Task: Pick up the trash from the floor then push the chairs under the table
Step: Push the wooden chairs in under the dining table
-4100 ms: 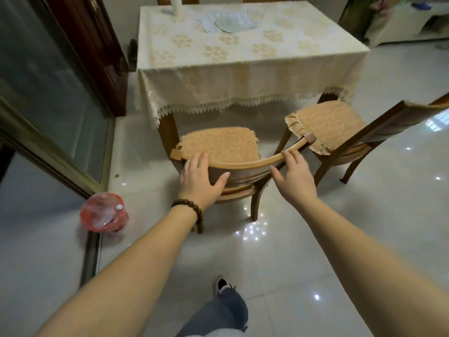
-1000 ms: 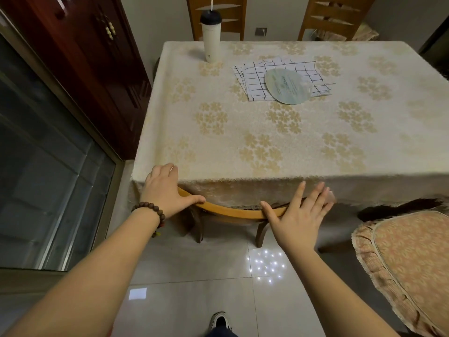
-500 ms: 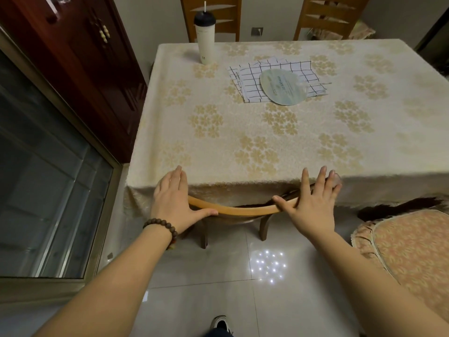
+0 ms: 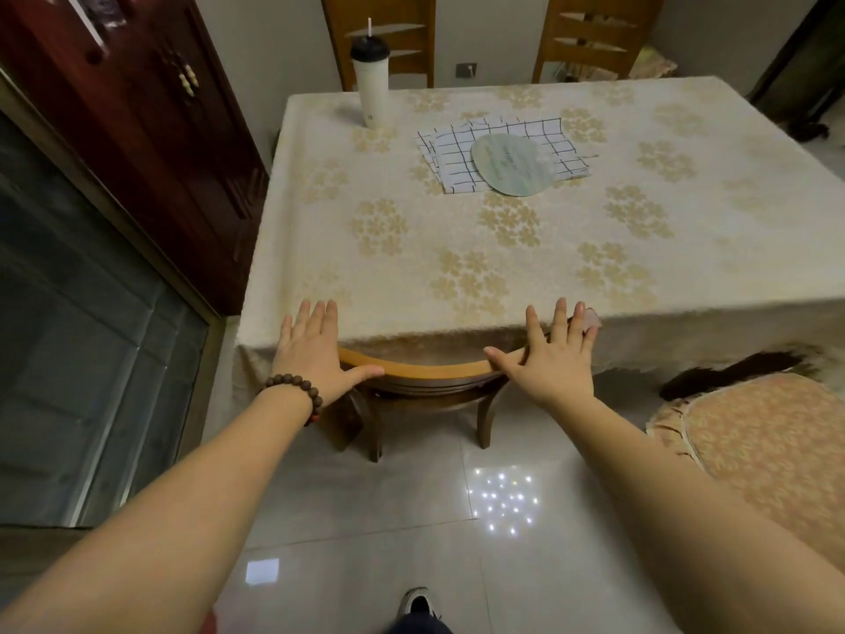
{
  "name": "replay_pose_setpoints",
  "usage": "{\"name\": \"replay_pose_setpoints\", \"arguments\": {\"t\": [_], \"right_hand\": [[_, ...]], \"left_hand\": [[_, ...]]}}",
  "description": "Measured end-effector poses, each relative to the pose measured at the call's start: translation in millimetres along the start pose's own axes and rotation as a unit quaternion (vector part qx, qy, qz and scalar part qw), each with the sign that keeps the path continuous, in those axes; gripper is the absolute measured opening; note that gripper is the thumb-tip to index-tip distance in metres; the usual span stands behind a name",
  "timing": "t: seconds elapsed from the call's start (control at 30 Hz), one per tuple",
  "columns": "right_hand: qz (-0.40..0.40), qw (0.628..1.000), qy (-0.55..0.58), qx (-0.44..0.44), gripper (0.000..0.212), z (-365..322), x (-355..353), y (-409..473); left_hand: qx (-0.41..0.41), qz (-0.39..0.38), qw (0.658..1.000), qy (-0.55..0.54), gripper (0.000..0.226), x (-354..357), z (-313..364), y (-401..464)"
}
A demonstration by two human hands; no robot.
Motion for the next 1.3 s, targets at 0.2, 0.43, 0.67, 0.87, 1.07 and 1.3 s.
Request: {"name": "replay_pose_setpoints", "arguments": {"t": [0.2,0.43,0.67,0.87,1.07,1.3], "right_hand": [[0.050,0.993,0.103,0.029,0.078,35,-25,-31],[0.082,0.976,0.119,0.162,0.073,97,-30,-122],[0.084,0.927,0.130,0.341,0.073,183,-26,-258],[0.105,0.855,0.112,0.495,0.069,260,-37,-391],[0.128,0.807,0.095,0.569,0.067,332,-55,-513],[0.127,0.805,0.108,0.570,0.064,439,-65,-638]], "left_hand": [[0.065,0.041,0.994,-0.083,0.091,-8,70,-34],[0.187,0.046,0.972,-0.134,0.085,14,193,-79],[0.325,-0.047,0.934,-0.140,0.082,55,311,-159],[0.442,-0.099,0.879,-0.149,0.082,65,408,-254],[0.511,-0.097,0.839,-0.157,0.083,64,492,-362],[0.505,-0.094,0.846,-0.143,0.083,79,589,-500]]}}
Point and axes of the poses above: each hand's wrist, its own y-axis towards the middle knuckle, its own x-axis out of the palm, z = x × y, the point moved 2 cm from there along y, towards the middle knuckle, and after that the axes turned 13 degrees about z, right-handed, at the moved point
